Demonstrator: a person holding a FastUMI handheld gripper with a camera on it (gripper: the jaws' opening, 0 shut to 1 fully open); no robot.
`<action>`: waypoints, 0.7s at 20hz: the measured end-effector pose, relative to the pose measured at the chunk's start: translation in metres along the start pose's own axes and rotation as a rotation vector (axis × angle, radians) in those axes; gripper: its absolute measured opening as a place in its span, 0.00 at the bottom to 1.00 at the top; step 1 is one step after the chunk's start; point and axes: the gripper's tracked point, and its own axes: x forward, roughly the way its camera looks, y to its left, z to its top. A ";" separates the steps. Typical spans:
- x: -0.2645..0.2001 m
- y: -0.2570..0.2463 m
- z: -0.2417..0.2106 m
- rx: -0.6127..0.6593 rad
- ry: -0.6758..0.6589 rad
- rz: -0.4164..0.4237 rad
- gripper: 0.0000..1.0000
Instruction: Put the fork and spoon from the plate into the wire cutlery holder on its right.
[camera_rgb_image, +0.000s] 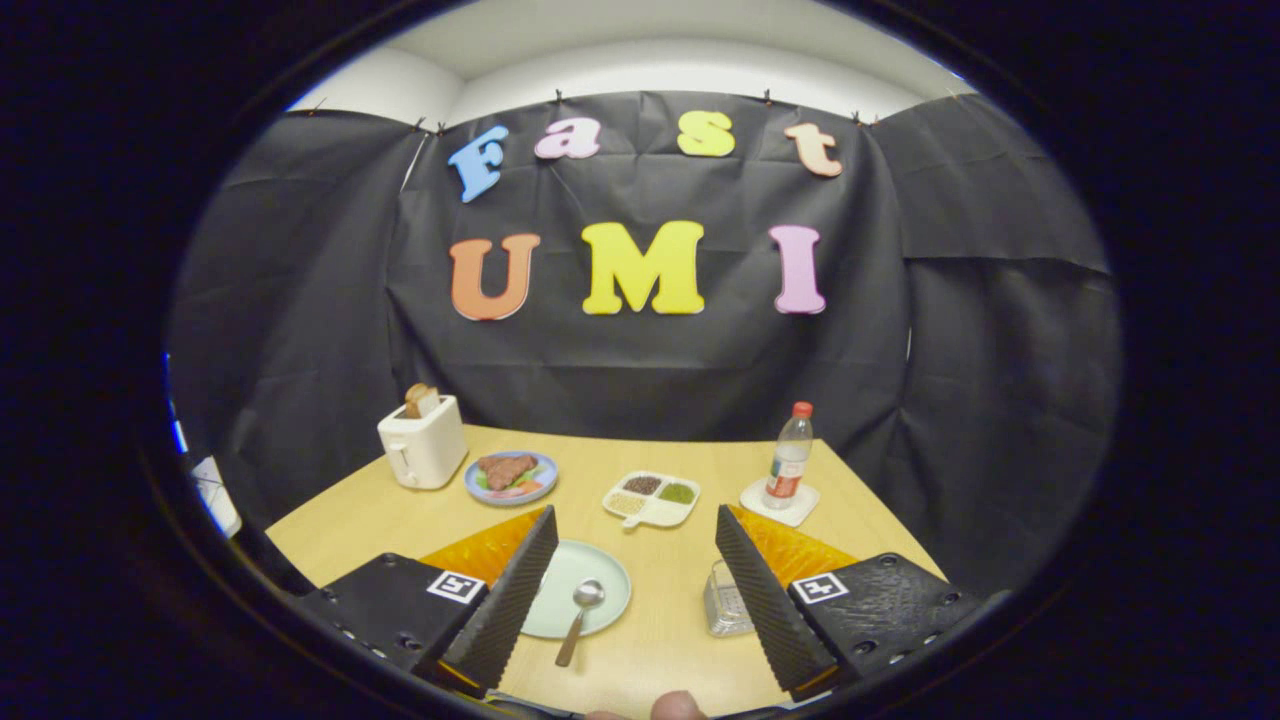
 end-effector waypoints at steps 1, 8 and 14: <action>0.002 0.001 -0.004 0.007 0.062 0.012 0.95; 0.026 0.023 -0.057 0.046 0.500 0.024 0.96; 0.035 0.035 -0.126 0.031 0.815 0.021 0.97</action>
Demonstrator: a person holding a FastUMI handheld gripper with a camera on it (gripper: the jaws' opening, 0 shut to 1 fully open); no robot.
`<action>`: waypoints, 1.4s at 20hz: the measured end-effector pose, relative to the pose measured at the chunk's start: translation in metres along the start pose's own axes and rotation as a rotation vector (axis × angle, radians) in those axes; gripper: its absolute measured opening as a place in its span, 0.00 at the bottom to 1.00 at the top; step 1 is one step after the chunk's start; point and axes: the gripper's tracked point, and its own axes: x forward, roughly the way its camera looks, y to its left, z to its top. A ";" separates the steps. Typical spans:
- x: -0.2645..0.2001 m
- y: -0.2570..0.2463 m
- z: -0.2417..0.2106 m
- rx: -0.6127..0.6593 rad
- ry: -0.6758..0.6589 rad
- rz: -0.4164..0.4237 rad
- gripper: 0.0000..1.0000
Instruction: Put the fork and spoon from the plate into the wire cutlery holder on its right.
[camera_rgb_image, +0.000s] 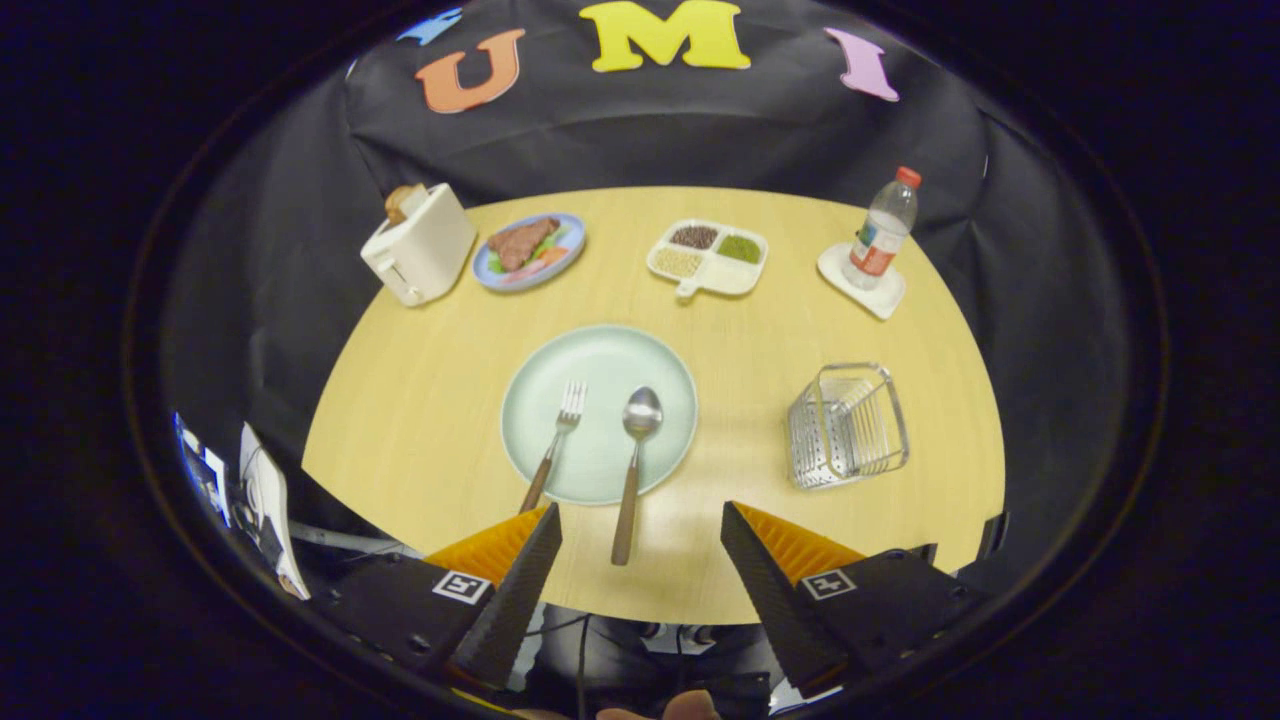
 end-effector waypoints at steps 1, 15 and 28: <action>0.008 0.001 -0.003 -0.005 0.019 -0.004 0.96; 0.078 0.009 -0.036 -0.055 0.177 -0.035 0.70; 0.080 0.007 -0.032 -0.052 0.208 -0.023 0.01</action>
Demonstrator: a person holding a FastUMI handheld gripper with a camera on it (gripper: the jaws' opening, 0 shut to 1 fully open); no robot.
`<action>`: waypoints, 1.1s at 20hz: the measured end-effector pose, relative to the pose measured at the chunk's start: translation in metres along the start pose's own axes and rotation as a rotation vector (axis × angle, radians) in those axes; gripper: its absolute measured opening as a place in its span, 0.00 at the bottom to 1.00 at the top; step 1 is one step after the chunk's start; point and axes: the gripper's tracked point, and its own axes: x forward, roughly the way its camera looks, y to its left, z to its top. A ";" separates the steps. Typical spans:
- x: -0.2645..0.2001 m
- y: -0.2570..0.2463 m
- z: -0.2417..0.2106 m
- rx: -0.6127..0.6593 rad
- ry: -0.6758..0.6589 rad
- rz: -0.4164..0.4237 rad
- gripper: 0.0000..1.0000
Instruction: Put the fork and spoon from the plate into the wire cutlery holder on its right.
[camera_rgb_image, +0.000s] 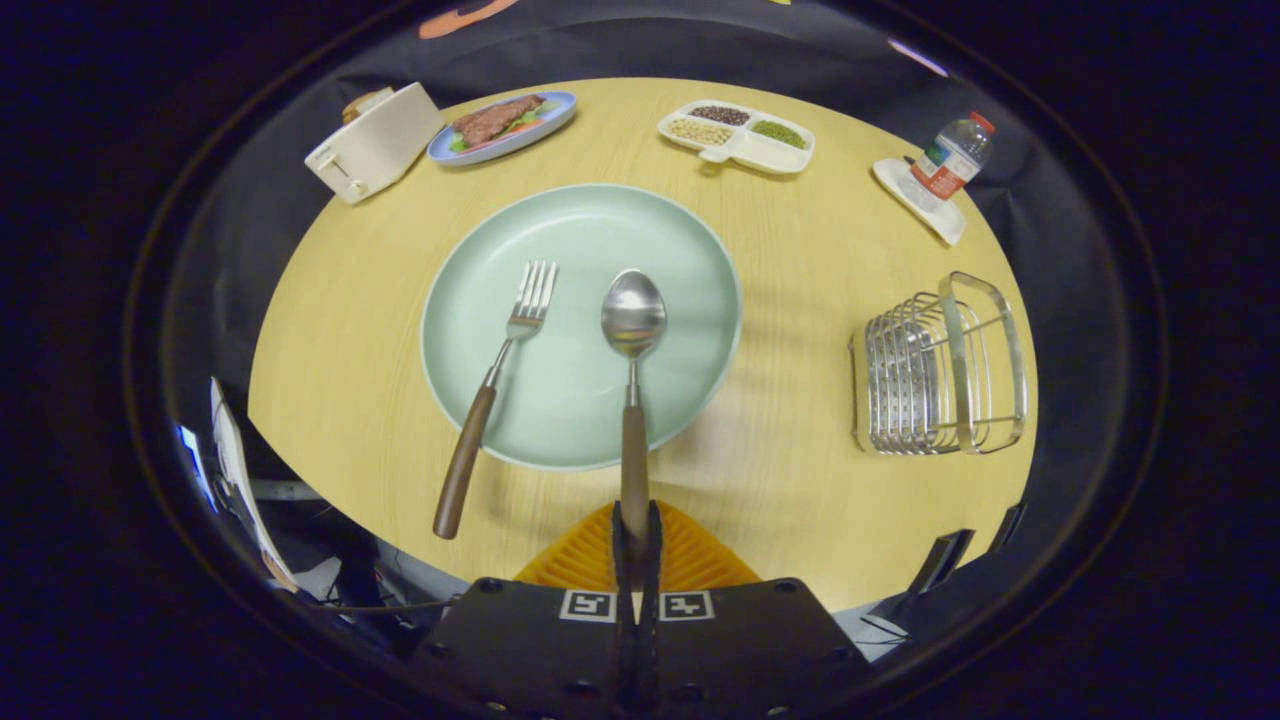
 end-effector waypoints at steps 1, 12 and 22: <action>-0.006 0.000 0.002 0.007 -0.008 0.009 0.01; -0.098 -0.038 -0.006 0.030 -0.098 0.046 0.01; -0.148 -0.158 -0.042 0.110 -0.069 -0.103 0.01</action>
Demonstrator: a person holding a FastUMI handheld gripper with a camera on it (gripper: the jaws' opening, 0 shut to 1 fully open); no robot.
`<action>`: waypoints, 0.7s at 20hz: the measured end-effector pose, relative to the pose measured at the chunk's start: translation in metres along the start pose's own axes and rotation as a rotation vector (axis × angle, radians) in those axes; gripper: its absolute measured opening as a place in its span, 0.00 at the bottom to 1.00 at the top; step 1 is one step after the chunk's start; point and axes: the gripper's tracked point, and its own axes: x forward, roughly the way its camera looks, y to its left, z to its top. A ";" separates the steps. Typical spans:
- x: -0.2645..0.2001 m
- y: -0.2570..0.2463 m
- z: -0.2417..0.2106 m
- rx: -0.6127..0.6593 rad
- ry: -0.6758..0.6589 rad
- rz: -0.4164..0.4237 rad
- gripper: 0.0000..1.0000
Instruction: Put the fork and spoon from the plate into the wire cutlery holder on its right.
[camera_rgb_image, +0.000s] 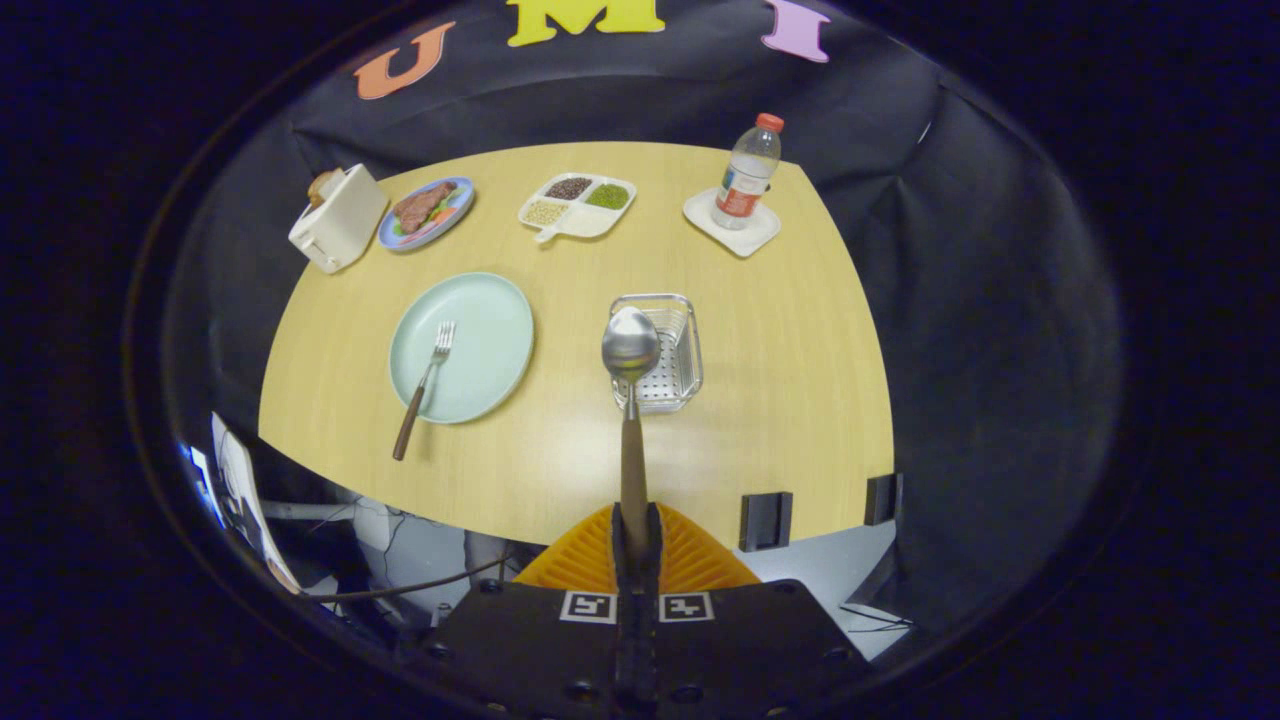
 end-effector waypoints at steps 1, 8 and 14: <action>0.003 -0.003 0.002 0.000 0.012 0.001 0.01; 0.026 -0.015 0.017 0.054 0.067 -0.002 0.01; 0.027 -0.012 0.027 0.056 0.070 0.004 0.03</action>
